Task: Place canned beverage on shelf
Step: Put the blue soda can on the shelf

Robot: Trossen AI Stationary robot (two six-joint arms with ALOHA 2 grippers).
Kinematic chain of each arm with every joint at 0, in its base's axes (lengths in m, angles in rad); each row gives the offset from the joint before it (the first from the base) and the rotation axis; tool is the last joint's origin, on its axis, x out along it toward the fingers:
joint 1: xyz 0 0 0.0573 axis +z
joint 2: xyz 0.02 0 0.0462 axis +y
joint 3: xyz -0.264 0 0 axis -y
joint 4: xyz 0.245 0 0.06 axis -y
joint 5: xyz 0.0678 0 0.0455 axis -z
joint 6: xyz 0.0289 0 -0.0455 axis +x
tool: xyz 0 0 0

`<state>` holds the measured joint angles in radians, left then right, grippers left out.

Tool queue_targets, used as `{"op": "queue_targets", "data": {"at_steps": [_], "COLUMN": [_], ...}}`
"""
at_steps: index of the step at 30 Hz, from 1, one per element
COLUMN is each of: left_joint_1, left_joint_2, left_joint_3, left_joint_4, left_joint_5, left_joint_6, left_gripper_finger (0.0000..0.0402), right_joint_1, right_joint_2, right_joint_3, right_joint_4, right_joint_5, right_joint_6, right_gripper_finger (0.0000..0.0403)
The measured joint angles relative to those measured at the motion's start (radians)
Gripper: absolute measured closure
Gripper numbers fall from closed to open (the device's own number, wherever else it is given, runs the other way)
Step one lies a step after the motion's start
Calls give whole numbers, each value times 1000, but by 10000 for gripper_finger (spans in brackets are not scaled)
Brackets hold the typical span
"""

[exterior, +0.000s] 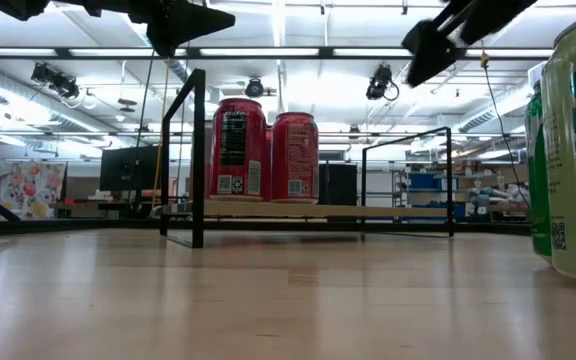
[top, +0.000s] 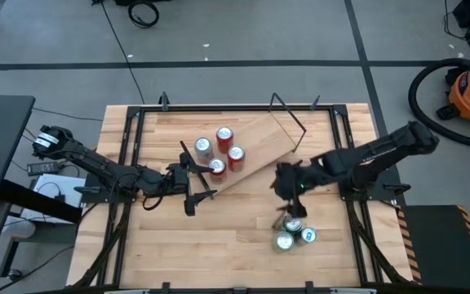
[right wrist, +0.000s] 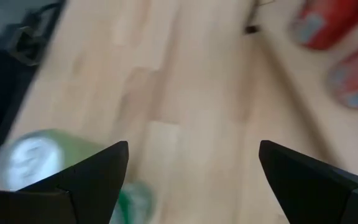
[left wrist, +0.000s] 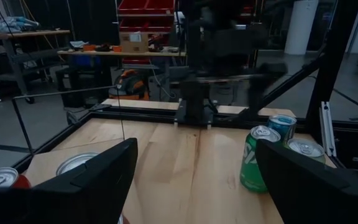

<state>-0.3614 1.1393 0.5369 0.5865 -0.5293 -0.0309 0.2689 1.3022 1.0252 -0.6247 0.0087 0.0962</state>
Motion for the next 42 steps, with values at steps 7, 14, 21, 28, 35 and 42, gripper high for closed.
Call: {"op": "queue_targets", "data": {"at_steps": [7, 14, 21, 28, 35, 42], "left_joint_1": [0, 0, 0, 0, 1, 35], "left_joint_2": [0, 0, 0, 0, 0, 0], "left_joint_3": [0, 0, 0, 0, 0, 0], "left_joint_4": [-15, -15, -15, -15, 2, 65], "left_joint_5": [0, 0, 0, 0, 0, 0], "left_joint_6": [-8, -12, -6, 67, 169, 262], "left_gripper_finger": [65, 65, 65, 65, 65, 65], "right_joint_1": [165, 297, 427, 521, 541, 558], "right_joint_2": [0, 0, 53, 140, 252, 310], "right_joint_3": [0, 43, 106, 214, 260, 290], "right_joint_4": [-50, -160, -272, -424, -484, -520], "right_joint_5": [28, 134, 227, 279, 242, 208], "right_joint_6": [125, 325, 564, 807, 910, 991], "right_gripper_finger": [30, 34, 50, 55, 55, 55]}}
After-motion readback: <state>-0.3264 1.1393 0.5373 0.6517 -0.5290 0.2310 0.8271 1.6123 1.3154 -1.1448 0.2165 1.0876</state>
